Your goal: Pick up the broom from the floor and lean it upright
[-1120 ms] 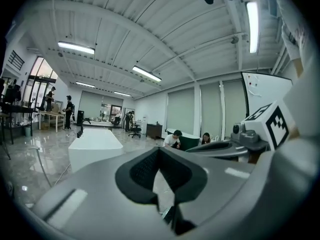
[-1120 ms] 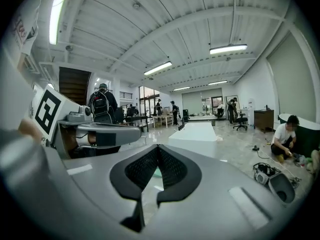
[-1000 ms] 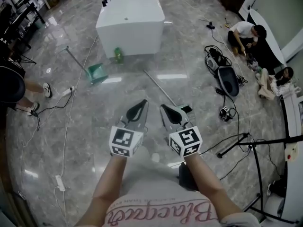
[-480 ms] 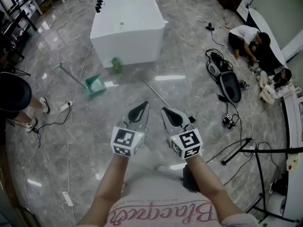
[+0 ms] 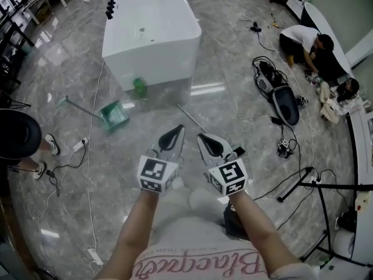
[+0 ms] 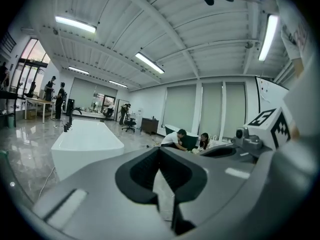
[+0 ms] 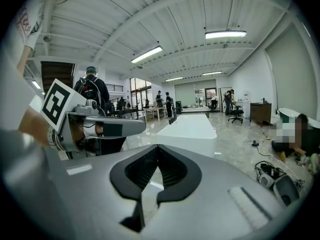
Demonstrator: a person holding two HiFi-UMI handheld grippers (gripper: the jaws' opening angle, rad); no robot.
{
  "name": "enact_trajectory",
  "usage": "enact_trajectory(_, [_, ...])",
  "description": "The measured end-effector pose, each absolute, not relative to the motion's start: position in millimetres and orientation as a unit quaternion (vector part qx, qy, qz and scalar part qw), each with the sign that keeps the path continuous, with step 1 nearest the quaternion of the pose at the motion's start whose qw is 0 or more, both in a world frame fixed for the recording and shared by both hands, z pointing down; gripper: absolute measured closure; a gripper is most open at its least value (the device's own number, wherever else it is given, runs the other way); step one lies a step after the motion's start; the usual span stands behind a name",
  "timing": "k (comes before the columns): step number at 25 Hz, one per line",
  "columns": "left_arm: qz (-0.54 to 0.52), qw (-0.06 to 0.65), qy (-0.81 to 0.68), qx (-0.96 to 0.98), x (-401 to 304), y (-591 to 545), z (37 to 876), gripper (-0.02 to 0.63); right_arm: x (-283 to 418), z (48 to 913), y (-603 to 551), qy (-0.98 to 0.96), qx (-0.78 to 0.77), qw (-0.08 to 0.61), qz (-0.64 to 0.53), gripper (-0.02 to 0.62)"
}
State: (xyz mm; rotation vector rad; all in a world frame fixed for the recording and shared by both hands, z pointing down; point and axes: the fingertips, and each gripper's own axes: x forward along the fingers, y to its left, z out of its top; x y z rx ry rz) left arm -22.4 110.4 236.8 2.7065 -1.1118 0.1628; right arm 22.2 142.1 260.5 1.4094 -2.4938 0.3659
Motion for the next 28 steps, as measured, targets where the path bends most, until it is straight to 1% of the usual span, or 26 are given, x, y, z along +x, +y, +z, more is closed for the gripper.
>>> enact_trajectory(8, [0.091,0.135,-0.357,0.920,-14,79,290,0.607,38,316,114,-0.844,0.485,0.175,0.148,0.594])
enact_trajectory(20, [0.170,0.208,-0.322,0.908,40,-9,431,0.607,79,445,30,-0.815,0.480,0.258,0.198,0.594])
enact_trajectory(24, [0.190,0.219,-0.321,0.902,58,-34,483,0.607,87,495,13,-0.810,0.469,0.268,0.228,0.594])
enact_trajectory(28, [0.217,0.224,-0.320,0.895,69,-53,540,0.607,91,551,-5,-0.804,0.451,0.296,0.249,0.593])
